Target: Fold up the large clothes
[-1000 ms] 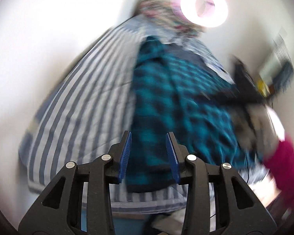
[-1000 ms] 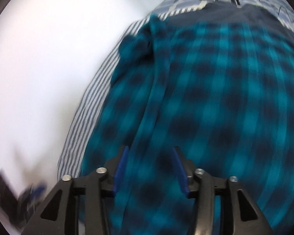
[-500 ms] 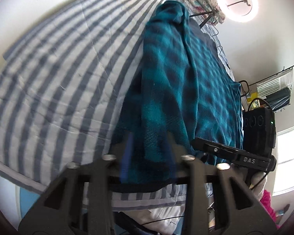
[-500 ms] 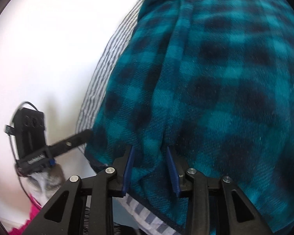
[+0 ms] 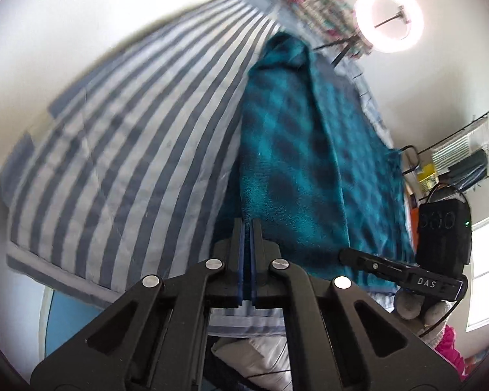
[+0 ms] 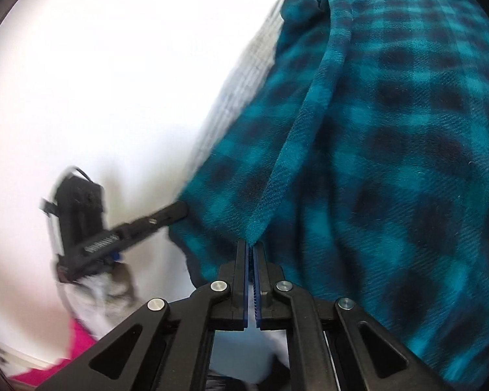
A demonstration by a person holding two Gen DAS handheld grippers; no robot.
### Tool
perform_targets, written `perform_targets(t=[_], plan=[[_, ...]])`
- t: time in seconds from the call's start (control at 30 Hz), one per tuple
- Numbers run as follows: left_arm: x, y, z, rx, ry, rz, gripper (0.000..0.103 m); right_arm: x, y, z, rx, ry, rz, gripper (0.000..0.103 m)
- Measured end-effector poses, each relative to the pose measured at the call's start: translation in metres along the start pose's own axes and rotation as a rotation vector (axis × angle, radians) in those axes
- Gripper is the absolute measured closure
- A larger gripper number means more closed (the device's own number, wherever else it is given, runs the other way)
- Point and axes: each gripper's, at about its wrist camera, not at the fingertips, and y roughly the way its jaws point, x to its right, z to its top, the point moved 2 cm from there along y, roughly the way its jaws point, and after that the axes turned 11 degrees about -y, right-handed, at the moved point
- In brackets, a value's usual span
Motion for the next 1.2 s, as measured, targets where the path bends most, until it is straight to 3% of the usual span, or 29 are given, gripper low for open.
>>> perform_targets(t=[0.13, 0.2, 0.3, 0.4, 0.47, 0.5, 0.57, 0.7, 0.83, 0.9, 0.97, 1.1, 1.2], plan=[[0.002, 0.005, -0.004, 0.001, 0.024, 0.043, 0.103, 0.012, 0.007, 0.006, -0.003, 0.05, -0.022, 0.103], [0.005, 0.006, -0.006, 0.001, 0.046, 0.062, 0.103, 0.01, 0.0, 0.009, 0.01, 0.019, -0.032, 0.103], [0.002, 0.013, -0.009, -0.005, 0.028, 0.083, 0.102, 0.0, 0.009, 0.002, -0.058, -0.061, -0.127, 0.103], [-0.001, 0.014, -0.011, 0.001, -0.01, 0.081, 0.084, -0.009, 0.025, -0.008, -0.143, -0.107, -0.186, 0.101], [-0.009, 0.014, -0.01, 0.007, -0.037, 0.081, 0.068, -0.015, 0.021, -0.01, -0.143, -0.144, -0.218, 0.095], [-0.014, 0.013, -0.008, -0.002, -0.055, 0.076, 0.067, -0.019, 0.016, -0.009, -0.126, -0.162, -0.236, 0.091], [-0.024, 0.019, -0.006, -0.04, -0.109, 0.046, 0.067, -0.026, 0.008, -0.007, -0.068, -0.191, -0.253, 0.082], [-0.03, 0.028, -0.004, -0.072, -0.159, 0.014, 0.068, -0.039, -0.011, 0.001, 0.003, -0.237, -0.228, 0.078], [-0.022, 0.031, -0.005, -0.091, -0.134, 0.011, 0.07, -0.041, 0.002, 0.01, -0.026, -0.243, -0.201, 0.077], [-0.019, 0.035, -0.006, -0.099, -0.111, 0.013, 0.086, -0.036, 0.019, 0.009, -0.06, -0.243, -0.219, 0.077], [-0.013, 0.033, -0.007, -0.081, -0.095, 0.018, 0.094, -0.031, 0.042, 0.011, -0.1, -0.239, -0.239, 0.078], [-0.003, 0.02, -0.012, -0.036, -0.062, 0.004, 0.097, -0.023, 0.049, 0.012, -0.132, -0.204, -0.231, 0.079], [0.01, 0.006, -0.013, 0.011, -0.016, -0.002, 0.098, -0.021, 0.03, 0.024, -0.113, -0.188, -0.21, 0.069]])
